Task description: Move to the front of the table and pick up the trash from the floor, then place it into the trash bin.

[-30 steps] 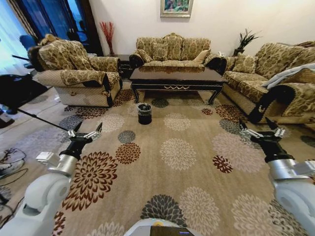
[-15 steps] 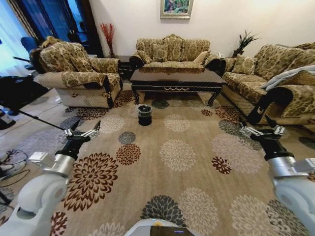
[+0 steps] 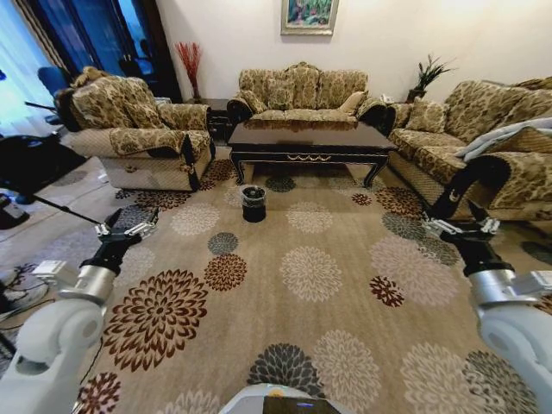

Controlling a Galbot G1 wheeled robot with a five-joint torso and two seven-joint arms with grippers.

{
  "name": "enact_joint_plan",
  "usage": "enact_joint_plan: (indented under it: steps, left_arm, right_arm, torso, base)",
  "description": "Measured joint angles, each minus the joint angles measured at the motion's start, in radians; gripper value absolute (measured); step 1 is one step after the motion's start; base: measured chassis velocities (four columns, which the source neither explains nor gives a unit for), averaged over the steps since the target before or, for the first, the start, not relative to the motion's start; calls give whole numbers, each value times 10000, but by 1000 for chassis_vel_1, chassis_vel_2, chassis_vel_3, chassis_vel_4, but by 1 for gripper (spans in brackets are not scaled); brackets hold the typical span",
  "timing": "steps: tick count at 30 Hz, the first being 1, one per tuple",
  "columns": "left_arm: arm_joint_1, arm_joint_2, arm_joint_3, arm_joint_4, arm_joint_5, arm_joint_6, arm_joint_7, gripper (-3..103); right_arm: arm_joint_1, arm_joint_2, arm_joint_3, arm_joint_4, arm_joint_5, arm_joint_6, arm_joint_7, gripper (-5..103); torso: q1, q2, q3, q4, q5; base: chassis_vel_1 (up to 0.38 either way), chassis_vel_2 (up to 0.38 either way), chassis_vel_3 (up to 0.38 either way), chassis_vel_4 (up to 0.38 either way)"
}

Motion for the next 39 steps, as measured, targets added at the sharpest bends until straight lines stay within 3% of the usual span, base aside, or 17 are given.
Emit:
enact_joint_plan:
  steps: [4, 12, 39]
  left_arm:
    - [26, 18, -18, -136, -43, 42, 6, 100]
    - [96, -14, -104, -151, -52, 45, 52, 100]
    - [411, -21, -435, -624, -612, 174, 23, 100]
  right_arm:
    - [-462, -278, 531, 267, 341, -608, -268, 100]
    - [-544, -420, 766, 328, 455, -976, -113, 100]
    - [-296, -607, 829, 326, 857, -570, -73, 100]
  torso:
    - [105, 232, 123, -3, -5]
    - [248, 563, 317, -1, -1]
    - [807, 1854, 1044, 0, -1]
  base:
    - [0, 0, 0, 0]
    - [0, 0, 0, 0]
    - [0, 0, 0, 0]
